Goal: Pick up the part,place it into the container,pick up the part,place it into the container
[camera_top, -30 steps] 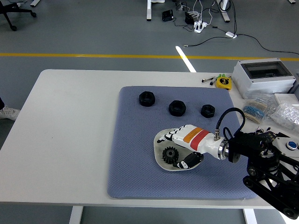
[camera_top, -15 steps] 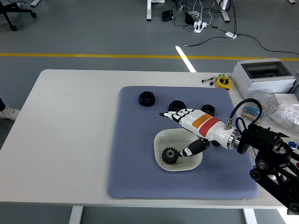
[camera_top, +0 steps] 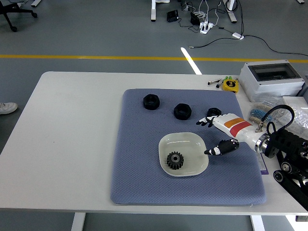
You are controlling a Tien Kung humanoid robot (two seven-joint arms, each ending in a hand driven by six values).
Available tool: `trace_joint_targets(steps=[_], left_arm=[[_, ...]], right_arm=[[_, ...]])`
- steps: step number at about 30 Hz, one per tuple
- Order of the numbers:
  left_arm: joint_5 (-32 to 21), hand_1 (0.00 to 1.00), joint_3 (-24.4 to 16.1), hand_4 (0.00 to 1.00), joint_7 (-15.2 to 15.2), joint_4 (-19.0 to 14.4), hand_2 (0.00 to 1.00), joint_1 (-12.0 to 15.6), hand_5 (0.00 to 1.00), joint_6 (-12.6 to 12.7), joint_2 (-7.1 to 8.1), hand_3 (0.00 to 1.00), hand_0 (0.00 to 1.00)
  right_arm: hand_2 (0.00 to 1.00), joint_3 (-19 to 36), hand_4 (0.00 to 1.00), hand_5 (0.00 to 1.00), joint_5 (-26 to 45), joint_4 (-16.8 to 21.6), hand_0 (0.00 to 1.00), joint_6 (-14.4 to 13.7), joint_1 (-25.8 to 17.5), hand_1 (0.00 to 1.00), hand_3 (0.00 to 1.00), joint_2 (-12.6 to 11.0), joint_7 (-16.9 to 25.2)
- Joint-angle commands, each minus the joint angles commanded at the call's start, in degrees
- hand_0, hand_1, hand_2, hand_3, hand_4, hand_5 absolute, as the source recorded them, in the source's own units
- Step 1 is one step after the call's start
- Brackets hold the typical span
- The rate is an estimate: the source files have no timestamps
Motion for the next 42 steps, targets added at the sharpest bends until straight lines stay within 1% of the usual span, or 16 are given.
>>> trace_joint_targets(steps=[2,3,14,15,26,27,32,33,38,39,42], left_arm=[[-0.2,0.632,0.1,0.716,-0.1,0.0,0.716,-0.1,0.677,0.0,-0.03,0.618,0.707],[-0.2,0.635,0.2,0.716,-0.1,0.0,0.714,-0.1,0.677,0.0,-0.04,0.617,0.707],[-1.0,0.635,0.6,0.715,-0.4,0.0,0.714,-0.5,0.677,0.1,-0.10,0.617,0.707],[-1.0,0.633,0.7,0.716,-0.4,0.0,0.712,-0.5,0.678,0.2,-0.10,0.617,0.706],[-1.1,0.634,0.7,0.715,-0.4,0.0,0.713,-0.5,0.678,0.1,-0.17,0.617,0.706],[-1.1,0.636,0.7,0.715,-0.3,0.0,0.715,-0.6,0.679,0.1,-0.19,0.617,0.706],[-1.1,0.636,0.7,0.715,-0.4,0.0,0.715,-0.6,0.679,0.1,-0.19,0.617,0.706],[-1.1,0.636,0.7,0.716,-0.4,0.0,0.713,-0.6,0.681,0.1,-0.19,0.618,0.706],[-1.1,0.636,0.7,0.716,-0.3,0.0,0.713,-0.6,0.681,0.1,-0.22,0.618,0.706],[-1.1,0.637,0.7,0.716,-0.4,0.0,0.714,-0.6,0.680,0.1,-0.22,0.618,0.706],[-1.1,0.637,0.7,0.716,-0.4,0.0,0.714,-0.6,0.680,0.1,-0.22,0.618,0.706]], right_arm=[[0.698,0.2,0.886,0.249,0.0,-0.6,0.537,-0.1,-0.2,0.611,0.679,0.0,0.1],[0.650,0.4,0.812,0.226,0.1,-0.9,0.510,-0.1,-0.2,0.562,0.614,0.0,0.1],[0.639,1.7,0.811,0.227,1.2,-0.3,0.498,-0.3,0.1,0.549,0.600,-0.7,0.1],[0.622,1.8,0.797,0.220,1.2,-0.5,0.484,-0.3,0.2,0.539,0.587,-0.8,0.2],[0.613,1.1,0.791,0.209,0.8,-3.0,0.479,0.3,-0.3,0.534,0.583,-0.8,0.3],[0.608,1.2,0.775,0.194,0.7,-3.2,0.472,0.3,-0.4,0.530,0.583,-0.8,0.2],[0.608,1.3,0.775,0.194,0.6,-3.6,0.472,0.6,-0.8,0.530,0.583,-1.0,0.2],[0.596,1.3,0.751,0.187,0.5,-3.7,0.461,0.7,-0.9,0.522,0.578,-1.0,0.2],[0.596,1.4,0.751,0.187,0.3,-4.1,0.461,1.1,-1.2,0.522,0.578,-1.2,0.2],[0.575,1.4,0.739,0.180,0.2,-4.1,0.440,1.2,-1.2,0.503,0.575,-1.2,0.2],[0.575,1.6,0.739,0.180,0.1,-4.1,0.440,1.4,-1.5,0.503,0.575,-1.4,0.3]])
